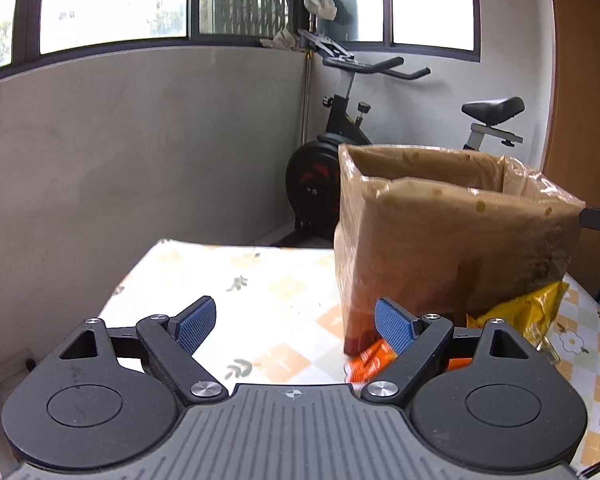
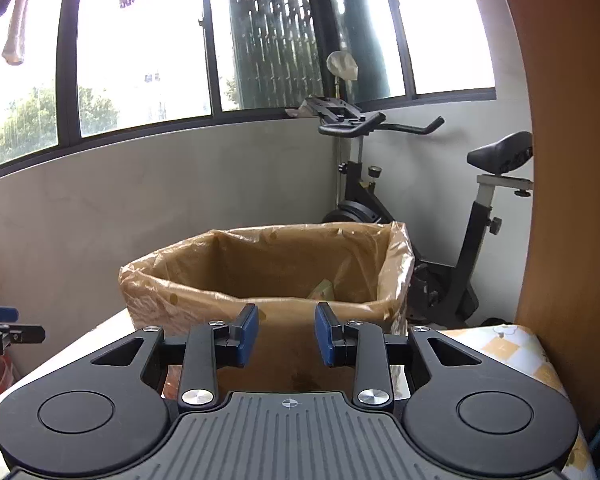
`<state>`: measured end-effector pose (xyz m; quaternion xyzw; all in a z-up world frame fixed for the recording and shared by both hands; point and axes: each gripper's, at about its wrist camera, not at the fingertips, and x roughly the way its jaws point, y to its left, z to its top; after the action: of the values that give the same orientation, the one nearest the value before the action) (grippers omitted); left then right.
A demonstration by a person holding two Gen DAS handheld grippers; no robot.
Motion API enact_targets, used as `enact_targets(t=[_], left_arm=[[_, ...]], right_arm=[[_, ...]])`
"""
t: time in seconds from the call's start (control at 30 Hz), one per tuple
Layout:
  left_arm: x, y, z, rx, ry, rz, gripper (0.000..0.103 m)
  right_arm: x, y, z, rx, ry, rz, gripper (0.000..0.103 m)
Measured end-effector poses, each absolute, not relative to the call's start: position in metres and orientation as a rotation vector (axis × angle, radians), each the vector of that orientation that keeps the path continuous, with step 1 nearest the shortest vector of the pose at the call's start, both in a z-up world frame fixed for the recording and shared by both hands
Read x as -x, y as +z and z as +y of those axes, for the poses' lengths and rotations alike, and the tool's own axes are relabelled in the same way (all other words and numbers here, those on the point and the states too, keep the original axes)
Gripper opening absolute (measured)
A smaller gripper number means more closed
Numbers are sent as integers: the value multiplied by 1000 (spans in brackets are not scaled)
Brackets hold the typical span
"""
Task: Organize snacks
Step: 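Grasp a red sachet with the left tool while the right tool grasps a cracker pack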
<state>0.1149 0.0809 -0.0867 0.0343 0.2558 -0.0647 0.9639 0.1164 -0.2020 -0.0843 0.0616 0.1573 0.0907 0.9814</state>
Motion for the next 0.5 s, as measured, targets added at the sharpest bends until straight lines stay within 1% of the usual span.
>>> enact_targets(t=[0.17, 0.37, 0.5], left_arm=[[-94, -120, 82, -31, -150, 579, 88], [-68, -153, 87, -34, -146, 664, 87], [-53, -172, 92, -49, -151, 723, 83]], right_arm=[[-97, -116, -193, -92, 171, 349, 29], [-73, -154, -185, -175, 144, 421, 29], [-59, -174, -177, -196, 117, 467, 29]])
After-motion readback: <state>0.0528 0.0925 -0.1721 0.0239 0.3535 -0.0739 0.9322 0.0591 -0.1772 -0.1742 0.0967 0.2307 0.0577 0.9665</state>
